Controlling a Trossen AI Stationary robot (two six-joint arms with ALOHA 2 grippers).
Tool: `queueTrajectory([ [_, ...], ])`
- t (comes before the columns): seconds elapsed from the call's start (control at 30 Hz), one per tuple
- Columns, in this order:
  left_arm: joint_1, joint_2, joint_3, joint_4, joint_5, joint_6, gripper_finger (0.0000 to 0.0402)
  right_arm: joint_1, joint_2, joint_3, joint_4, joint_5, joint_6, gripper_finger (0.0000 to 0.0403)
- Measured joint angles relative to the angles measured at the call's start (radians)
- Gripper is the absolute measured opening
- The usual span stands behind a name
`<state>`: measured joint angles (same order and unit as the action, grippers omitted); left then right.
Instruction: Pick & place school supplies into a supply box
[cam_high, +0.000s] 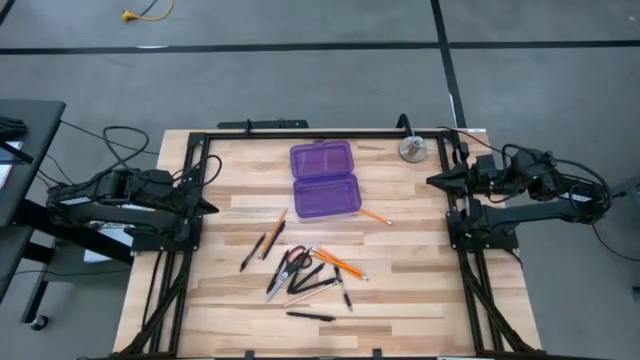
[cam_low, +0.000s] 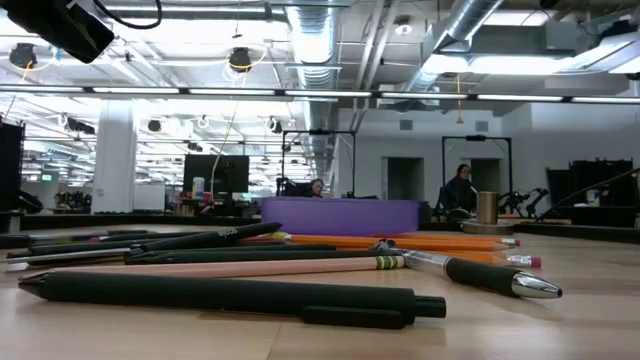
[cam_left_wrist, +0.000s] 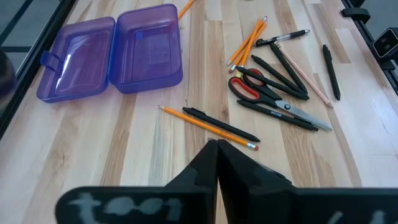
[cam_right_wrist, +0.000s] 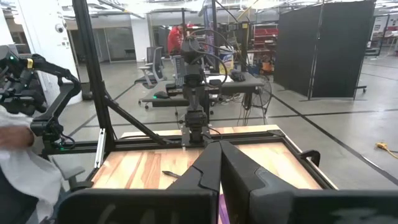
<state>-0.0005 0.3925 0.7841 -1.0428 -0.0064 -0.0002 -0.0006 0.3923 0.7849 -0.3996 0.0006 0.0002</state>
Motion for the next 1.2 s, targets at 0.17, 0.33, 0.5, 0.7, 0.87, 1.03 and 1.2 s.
queueTrajectory([
  [0.17, 0.000, 0.000, 0.000, 0.000, 0.000, 0.000, 0.0000, 0.000, 0.000, 0.000, 0.000, 0.001, -0.006, 0.0000],
  [0.33, 0.000, 0.000, 0.000, 0.000, 0.000, 0.000, 0.0000, -0.002, 0.000, 0.000, 0.000, 0.006, -0.274, 0.0000],
  [0.5, 0.000, 0.000, 0.000, 0.000, 0.000, 0.000, 0.0000, -0.002, 0.000, 0.000, 0.000, 0.002, -0.431, 0.0000],
  [0.7, 0.000, 0.000, -0.001, 0.067, -0.006, 0.095, 0.0000, -0.002, 0.000, 0.000, 0.018, 0.001, -0.450, 0.0000],
  [0.87, 0.000, 0.000, -0.002, 0.220, 0.002, 0.020, 0.0000, -0.002, 0.000, 0.000, 0.055, 0.000, -0.455, 0.0000],
  [1.03, 0.000, 0.000, -0.002, 0.415, -0.007, 0.138, 0.0000, -0.002, 0.000, 0.000, 0.135, -0.002, -0.449, 0.0000],
  [1.2, 0.000, 0.000, -0.002, 0.561, -0.008, 0.214, 0.0000, -0.002, 0.000, 0.000, 0.261, -0.002, -0.289, 0.0000],
])
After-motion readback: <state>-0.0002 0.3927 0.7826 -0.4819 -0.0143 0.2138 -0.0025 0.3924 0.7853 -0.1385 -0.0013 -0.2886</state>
